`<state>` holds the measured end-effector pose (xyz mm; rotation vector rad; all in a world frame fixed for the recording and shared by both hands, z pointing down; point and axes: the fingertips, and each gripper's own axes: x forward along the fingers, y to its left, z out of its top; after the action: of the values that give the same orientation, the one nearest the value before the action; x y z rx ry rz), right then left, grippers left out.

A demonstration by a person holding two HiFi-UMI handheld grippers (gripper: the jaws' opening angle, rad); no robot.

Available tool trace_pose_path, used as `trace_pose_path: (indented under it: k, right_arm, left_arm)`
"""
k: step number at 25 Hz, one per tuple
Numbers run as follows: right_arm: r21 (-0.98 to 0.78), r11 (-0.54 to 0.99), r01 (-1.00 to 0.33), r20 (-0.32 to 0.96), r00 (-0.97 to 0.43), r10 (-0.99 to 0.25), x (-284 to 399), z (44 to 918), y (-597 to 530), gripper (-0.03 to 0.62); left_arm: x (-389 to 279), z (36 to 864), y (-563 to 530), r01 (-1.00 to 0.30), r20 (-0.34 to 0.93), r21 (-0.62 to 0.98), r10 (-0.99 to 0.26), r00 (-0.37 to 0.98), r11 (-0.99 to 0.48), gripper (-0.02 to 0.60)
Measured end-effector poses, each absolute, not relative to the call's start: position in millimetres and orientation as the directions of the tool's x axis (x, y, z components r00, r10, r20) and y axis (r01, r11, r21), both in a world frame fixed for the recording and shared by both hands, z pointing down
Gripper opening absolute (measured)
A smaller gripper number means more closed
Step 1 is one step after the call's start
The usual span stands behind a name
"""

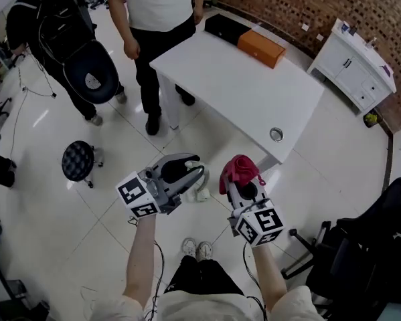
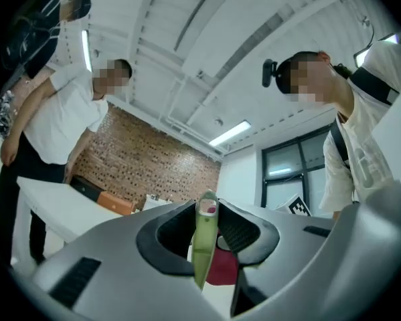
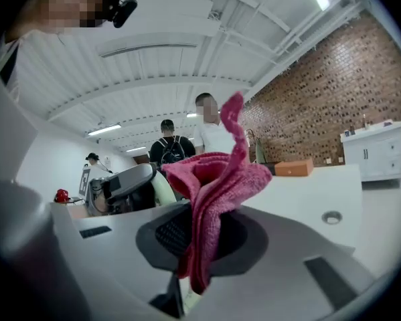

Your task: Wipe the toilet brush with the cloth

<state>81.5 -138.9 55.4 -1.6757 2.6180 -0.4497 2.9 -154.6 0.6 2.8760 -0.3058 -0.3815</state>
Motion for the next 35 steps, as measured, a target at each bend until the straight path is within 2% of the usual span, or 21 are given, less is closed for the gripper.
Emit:
trace_pose_path:
  k: [5,11,14,24,35]
  right_arm:
    - [-0.257,0.436,-0.863,0.05,-0.462,-0.885,73.8,-31.7,-110.7,0.032]
    - [-0.222,0.62,-0.753,-0.206,-0.585,-0.784,32.5,-117.2,-81.6,0.032]
    - [-0.211,0.656,-0.725,-0.264,-0.603,-0.752,18.7,-135.4,-72.0,0.032]
    - [-0.279,0.639,-0.717,-0.253,-0.587,-0.769,25.9,-114.9,-79.5,0.032]
    - [-0.47,0.587,-0.659,-0.24,-0.544,-0.804,8.4,-60.6,-78.6,0.031]
  left_arm:
    - [-11.9,-89.4,-120.7,-0.195,-0.257,0.183,-0.238,0.936,-0.964,0.109]
    - [-20.1,-103.2,-90.9,-0.196,-0.229,0.108,-0.216,0.949,-0.975,0.109]
    - [-21.7,-111.7,-78.3,-0.179,-0.25,0.103,-0.2,0.947,-0.978,0.109]
    - [-9.0,-154.4,-69.5,-0.132,-0.269,0.053,-0.141,0.953,-0.99,0.109]
    - [-9.4,-219.5,-76.7,-0.183,-0.358,0.057,-0.192,0.914,-0.981,0.109]
